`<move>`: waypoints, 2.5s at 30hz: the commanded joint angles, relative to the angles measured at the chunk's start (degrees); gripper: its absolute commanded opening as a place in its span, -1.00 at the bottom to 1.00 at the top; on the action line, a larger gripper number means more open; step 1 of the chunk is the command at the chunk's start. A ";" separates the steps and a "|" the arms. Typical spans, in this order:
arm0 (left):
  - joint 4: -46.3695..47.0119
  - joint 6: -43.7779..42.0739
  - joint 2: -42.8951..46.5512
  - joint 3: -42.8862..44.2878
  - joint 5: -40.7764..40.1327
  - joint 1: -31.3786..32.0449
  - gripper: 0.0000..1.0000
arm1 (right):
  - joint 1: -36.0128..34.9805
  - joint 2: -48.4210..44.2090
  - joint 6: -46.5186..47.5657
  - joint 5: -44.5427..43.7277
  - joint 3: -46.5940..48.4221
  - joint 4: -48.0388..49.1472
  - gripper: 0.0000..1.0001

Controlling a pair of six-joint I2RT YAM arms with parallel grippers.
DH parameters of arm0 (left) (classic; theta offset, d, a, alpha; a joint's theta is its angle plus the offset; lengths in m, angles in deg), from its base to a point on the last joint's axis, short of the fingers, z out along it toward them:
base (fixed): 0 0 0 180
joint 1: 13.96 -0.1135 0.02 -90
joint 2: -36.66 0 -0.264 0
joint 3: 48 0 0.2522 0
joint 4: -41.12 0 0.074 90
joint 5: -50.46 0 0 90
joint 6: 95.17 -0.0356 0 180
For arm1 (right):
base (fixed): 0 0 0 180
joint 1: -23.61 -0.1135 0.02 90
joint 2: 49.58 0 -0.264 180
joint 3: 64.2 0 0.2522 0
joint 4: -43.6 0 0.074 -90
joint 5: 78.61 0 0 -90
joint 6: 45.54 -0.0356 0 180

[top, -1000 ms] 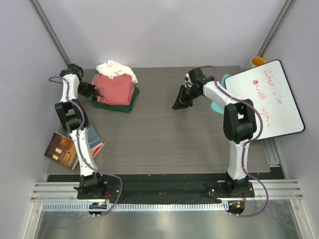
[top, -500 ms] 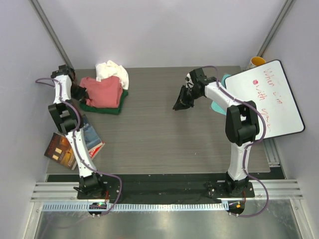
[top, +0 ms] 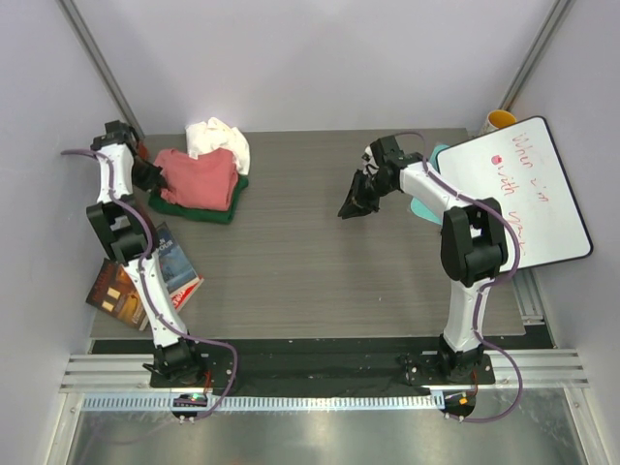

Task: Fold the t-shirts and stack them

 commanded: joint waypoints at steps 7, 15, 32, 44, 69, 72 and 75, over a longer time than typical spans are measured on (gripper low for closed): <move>9.22 0.46 11.58 -1.01 7.72 1.90 -1.00 | 0.79 -1.15 1.02 1.37 0.14 0.48 -0.60; 13.26 1.51 12.90 -0.92 12.47 2.43 -0.47 | 1.67 0.00 0.94 2.61 -0.21 0.56 -0.60; 13.97 0.72 11.94 -1.01 16.16 4.27 -1.00 | 3.17 -0.44 0.41 1.99 -2.41 0.56 -0.60; 17.04 2.56 17.47 -0.56 20.47 9.10 -1.00 | 3.96 -0.09 -0.12 0.59 -3.20 0.56 -0.60; 7.73 -13.07 19.58 -27.99 33.49 51.56 -0.99 | 12.92 -4.04 0.23 -4.07 -3.81 0.56 -0.71; 6.06 -13.69 21.42 -28.95 30.33 50.25 -0.38 | 13.19 -4.48 0.67 -4.69 -3.90 0.48 -0.41; 3.69 -15.09 23.79 -29.74 25.24 48.23 0.05 | 13.10 -4.92 1.02 -4.86 -3.55 0.47 -0.10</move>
